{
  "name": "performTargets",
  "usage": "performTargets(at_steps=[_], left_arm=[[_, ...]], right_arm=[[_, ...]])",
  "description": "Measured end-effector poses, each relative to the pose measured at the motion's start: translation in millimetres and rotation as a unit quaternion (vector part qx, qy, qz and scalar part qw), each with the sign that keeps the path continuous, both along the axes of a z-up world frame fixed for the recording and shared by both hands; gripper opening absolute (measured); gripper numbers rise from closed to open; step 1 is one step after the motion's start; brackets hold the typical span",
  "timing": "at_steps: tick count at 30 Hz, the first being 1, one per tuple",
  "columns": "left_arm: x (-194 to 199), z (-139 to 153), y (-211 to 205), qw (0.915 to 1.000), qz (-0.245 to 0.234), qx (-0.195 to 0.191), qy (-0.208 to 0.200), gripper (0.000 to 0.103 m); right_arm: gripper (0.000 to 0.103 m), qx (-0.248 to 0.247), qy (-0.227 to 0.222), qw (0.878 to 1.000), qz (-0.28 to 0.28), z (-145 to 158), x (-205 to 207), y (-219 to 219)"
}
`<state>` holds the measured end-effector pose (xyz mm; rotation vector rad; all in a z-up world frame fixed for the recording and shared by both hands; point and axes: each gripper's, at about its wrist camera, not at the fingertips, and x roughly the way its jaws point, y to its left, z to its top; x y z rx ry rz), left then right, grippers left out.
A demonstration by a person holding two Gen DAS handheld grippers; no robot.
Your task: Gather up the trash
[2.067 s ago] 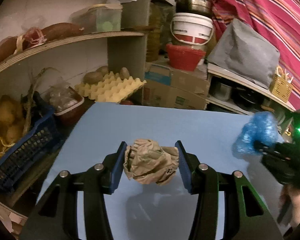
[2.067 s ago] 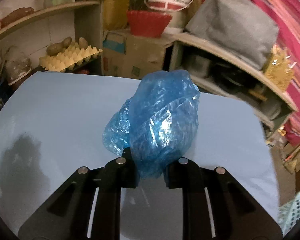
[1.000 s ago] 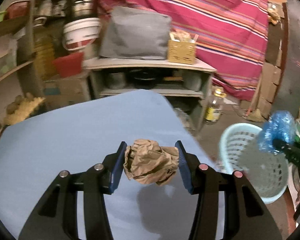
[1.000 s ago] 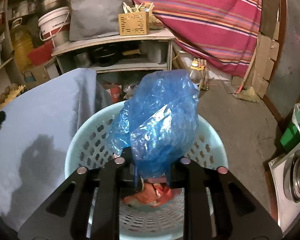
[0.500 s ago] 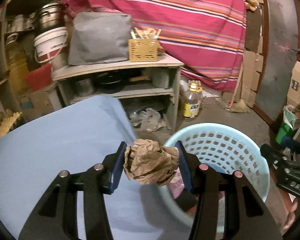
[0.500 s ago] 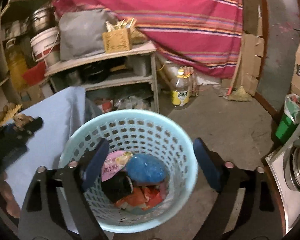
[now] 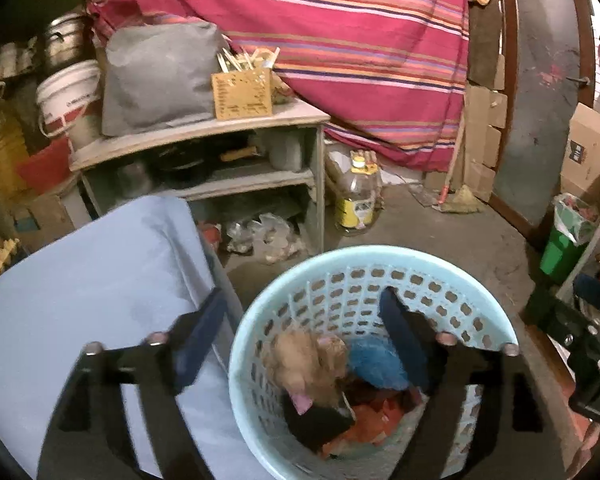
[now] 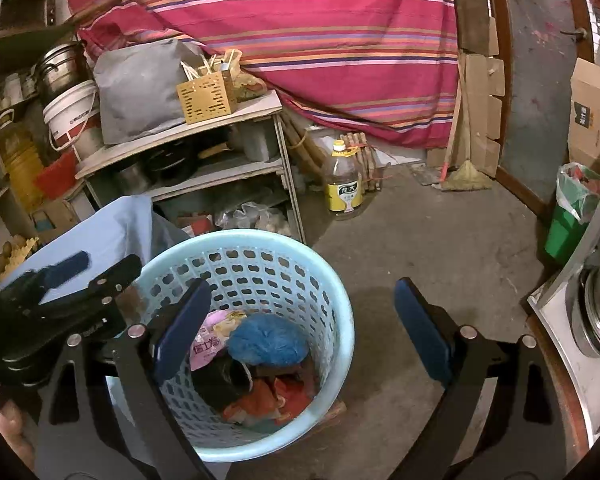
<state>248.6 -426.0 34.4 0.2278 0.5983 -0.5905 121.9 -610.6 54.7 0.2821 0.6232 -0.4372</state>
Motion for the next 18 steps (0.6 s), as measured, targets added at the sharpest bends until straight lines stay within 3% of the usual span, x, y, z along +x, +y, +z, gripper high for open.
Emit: performTargets(at_steps=[10, 15, 18], left_arm=[[7, 3, 35, 0.9995, 0.032, -0.003, 0.005, 0.08], [-2, 17, 76, 0.9982, 0.058, -0.012, -0.01, 0.087], [-16, 28, 106, 0.9967, 0.076, -0.013, -0.026, 0.09]], right_arm=[[0.091, -0.008, 0.002, 1.0, 0.007, 1, 5, 7], [0.091, -0.028, 0.006, 0.999, 0.026, 3, 9, 27], [0.097, -0.033, -0.002, 0.998, 0.046, 7, 7, 46]])
